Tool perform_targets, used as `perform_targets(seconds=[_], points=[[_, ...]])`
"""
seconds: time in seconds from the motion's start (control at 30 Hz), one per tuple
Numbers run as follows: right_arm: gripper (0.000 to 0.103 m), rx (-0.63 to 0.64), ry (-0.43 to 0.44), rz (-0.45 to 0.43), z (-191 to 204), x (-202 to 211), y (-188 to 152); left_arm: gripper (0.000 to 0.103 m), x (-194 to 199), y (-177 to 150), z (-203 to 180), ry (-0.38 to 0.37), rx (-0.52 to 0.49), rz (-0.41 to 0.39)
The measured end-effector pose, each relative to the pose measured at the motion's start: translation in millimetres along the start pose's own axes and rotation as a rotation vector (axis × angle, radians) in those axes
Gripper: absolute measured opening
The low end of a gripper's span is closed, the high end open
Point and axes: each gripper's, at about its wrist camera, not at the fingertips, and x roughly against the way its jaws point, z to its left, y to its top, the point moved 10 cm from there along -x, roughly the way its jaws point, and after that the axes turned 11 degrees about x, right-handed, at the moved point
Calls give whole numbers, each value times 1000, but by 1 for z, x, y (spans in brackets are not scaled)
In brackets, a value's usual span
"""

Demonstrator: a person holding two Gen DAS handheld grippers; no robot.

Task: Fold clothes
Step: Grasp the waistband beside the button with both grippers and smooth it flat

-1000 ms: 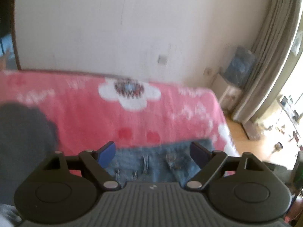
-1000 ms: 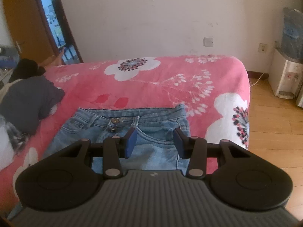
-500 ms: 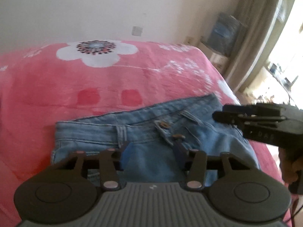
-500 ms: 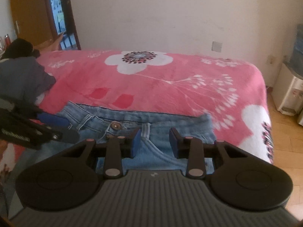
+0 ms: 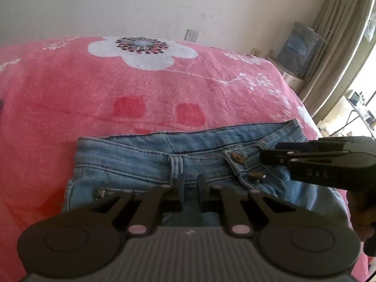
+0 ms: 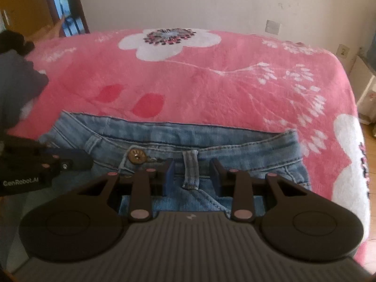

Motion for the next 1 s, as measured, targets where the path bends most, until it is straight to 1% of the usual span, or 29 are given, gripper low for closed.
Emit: perform_targets(seconds=[0.1, 0.23, 0.27, 0.33, 0.37, 0.4, 0.43, 0.47, 0.5, 0.53, 0.67, 0.77, 0.83, 0.87, 0.9, 0.93, 0.97, 1.0], points=[[31, 9, 5, 55, 5, -3, -3, 16, -5, -5, -2, 12, -40, -3], [27, 49, 21, 143, 15, -5, -6, 16, -7, -6, -2, 28, -44, -13], [26, 61, 16, 153, 16, -7, -7, 15, -8, -6, -1, 33, -44, -14], [25, 50, 14, 166, 16, -10, -7, 9, -7, -5, 0, 43, -30, -10], [24, 34, 15, 169, 15, -10, -6, 9, -5, -3, 1, 45, -22, -10], [18, 20, 13, 168, 14, -9, -6, 10, -1, -2, 1, 41, -21, -16], [16, 8, 11, 165, 13, -6, -6, 16, 3, 0, 1, 38, -20, -22], [16, -4, 8, 162, 11, -4, -5, 24, 6, 1, 2, 38, -22, -31], [15, -17, 5, 159, 10, -1, -5, 44, 8, 2, 3, 44, -30, -46], [16, -27, 7, 157, 9, 0, -5, 51, 7, 2, 4, 51, -42, -54], [18, -44, 3, 139, 7, 1, -1, 51, -1, -3, 8, 70, -64, -47], [19, -33, -1, 136, 6, -3, 0, 49, -5, -4, 8, 81, -86, -50], [22, -30, 6, 145, 6, -8, -2, 31, -7, -4, 8, 91, -99, -56], [22, -28, 10, 150, 5, -11, -3, 27, -8, -3, 7, 88, -100, -56], [22, -26, 13, 155, 5, -14, -5, 11, -9, -2, 7, 87, -101, -57], [22, -41, 19, 155, 4, -14, -5, 8, -9, -1, 6, 89, -99, -58], [20, -59, 25, 151, 2, -14, -6, 7, -10, 0, 5, 93, -97, -62], [12, -61, 16, 145, 1, -12, -6, 6, -9, 1, 5, 96, -96, -69]])
